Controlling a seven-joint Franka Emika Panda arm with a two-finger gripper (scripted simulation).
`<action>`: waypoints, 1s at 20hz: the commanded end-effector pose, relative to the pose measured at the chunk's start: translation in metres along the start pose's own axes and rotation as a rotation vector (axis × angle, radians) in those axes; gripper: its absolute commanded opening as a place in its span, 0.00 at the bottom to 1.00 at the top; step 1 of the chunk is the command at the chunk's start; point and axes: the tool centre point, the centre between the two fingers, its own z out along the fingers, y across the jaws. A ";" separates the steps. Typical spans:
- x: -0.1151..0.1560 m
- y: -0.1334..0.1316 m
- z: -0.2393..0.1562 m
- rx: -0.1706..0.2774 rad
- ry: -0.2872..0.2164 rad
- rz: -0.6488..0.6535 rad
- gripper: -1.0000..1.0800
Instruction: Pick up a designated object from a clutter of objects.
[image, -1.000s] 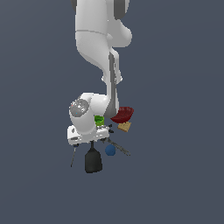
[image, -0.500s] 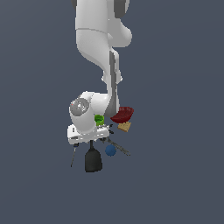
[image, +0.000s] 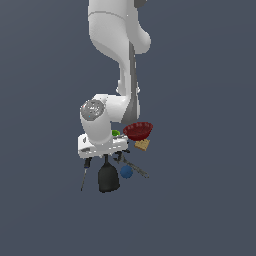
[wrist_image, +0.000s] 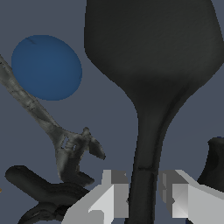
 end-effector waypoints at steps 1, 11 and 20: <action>-0.002 -0.006 -0.019 -0.001 0.002 0.000 0.00; -0.015 -0.038 -0.114 -0.002 0.002 0.001 0.00; -0.028 -0.070 -0.214 -0.003 0.001 0.002 0.00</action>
